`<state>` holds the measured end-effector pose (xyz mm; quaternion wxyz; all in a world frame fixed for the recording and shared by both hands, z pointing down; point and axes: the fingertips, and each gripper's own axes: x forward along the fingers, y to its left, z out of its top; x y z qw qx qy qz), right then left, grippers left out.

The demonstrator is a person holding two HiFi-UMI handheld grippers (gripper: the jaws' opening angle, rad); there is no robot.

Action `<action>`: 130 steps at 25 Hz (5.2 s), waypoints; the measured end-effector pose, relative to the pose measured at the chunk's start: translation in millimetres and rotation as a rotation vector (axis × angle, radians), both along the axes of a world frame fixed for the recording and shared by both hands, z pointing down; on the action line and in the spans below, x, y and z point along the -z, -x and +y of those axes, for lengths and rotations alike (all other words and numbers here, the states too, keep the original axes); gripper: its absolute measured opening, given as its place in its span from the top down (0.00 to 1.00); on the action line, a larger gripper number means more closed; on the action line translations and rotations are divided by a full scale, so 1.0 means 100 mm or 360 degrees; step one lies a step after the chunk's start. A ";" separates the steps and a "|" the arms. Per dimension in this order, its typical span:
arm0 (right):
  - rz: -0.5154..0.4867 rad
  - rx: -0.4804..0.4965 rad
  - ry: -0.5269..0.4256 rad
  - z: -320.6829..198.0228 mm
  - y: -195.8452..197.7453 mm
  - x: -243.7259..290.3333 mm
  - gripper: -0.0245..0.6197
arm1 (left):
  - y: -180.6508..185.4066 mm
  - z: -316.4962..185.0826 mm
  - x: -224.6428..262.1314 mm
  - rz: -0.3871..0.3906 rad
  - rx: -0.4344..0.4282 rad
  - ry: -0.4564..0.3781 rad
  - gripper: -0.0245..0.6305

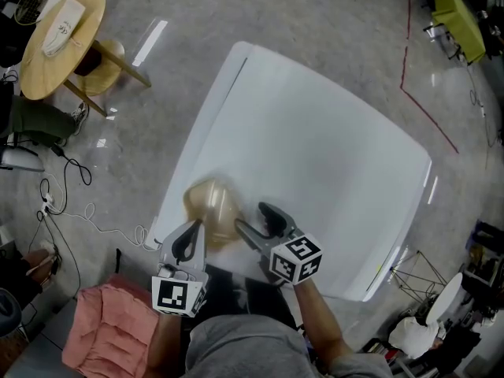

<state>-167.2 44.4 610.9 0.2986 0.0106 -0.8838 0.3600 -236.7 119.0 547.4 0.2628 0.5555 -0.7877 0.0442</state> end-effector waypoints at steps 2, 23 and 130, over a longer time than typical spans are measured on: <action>0.0019 0.0009 0.0006 0.02 0.02 -0.03 0.48 | 0.02 0.02 0.00 -0.0001 0.0007 -0.0005 0.95; -0.0012 -0.0075 0.0019 -0.03 0.01 0.13 0.87 | 0.05 0.11 0.09 -0.0016 0.0057 -0.0041 0.95; -0.0418 -0.1152 -0.1246 -0.80 -2.50 3.02 0.90 | -1.68 -1.03 2.35 -0.0393 -0.0747 -0.0624 0.95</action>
